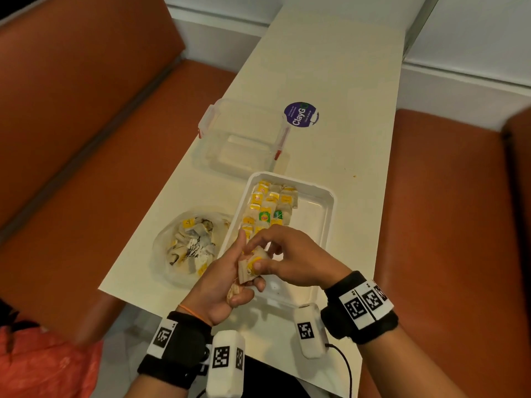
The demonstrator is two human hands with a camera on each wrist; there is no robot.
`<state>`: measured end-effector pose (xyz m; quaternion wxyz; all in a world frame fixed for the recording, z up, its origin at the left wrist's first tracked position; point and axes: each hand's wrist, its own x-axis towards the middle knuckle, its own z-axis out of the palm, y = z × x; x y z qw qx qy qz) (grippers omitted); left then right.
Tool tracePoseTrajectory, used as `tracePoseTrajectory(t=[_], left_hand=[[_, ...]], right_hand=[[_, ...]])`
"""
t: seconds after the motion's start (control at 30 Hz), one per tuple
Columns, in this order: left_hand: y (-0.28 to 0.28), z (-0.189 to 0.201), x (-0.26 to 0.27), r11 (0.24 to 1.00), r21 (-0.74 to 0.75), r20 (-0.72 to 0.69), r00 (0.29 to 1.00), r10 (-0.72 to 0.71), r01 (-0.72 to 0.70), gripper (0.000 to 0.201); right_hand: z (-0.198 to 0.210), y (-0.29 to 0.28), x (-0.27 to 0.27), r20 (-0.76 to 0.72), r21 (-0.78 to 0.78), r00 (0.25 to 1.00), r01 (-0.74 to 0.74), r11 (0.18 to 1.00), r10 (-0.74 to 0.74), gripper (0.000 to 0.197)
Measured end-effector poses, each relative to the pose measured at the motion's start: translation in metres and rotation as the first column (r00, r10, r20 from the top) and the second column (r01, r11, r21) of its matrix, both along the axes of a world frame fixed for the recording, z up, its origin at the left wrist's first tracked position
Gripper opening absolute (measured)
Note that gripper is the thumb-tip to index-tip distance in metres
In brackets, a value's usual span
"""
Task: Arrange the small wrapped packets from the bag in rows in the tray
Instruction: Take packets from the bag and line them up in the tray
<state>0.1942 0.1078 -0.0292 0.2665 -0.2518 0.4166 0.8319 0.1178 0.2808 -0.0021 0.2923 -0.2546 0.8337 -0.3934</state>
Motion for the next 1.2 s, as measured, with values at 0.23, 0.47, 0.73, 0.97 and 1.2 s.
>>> tracePoseTrajectory(t=[0.23,0.47,0.73,0.97,1.2], left_hand=[[0.004,0.005,0.005,0.942,-0.326,-0.112,0.993,0.045,-0.079,0.044],[0.005,-0.002,0.005,0.900,-0.383,-0.148,0.975,0.163,-0.209,0.028],[0.016,-0.009,0.001,0.862,-0.455,-0.148,0.973,0.176,-0.225,0.018],[0.017,-0.024,-0.019,0.742,-0.666,-0.111,0.994,0.004,-0.077,0.011],[0.019,-0.045,-0.056,0.444,-0.879,0.031,0.950,-0.312,0.174,0.021]], right_hand=[[-0.011,0.006,-0.003,0.167,-0.106,0.958,0.253,0.962,-0.234,0.011],[-0.022,0.013,0.004,0.329,-0.198,0.869,0.446,0.873,-0.370,0.015],[-0.032,0.019,0.008,0.471,-0.219,0.779,0.558,0.800,-0.414,0.019],[-0.061,0.027,0.000,0.323,-0.031,0.849,0.451,0.892,-0.418,0.014],[-0.089,0.017,-0.023,0.342,0.030,0.746,0.599,0.801,-0.571,0.011]])
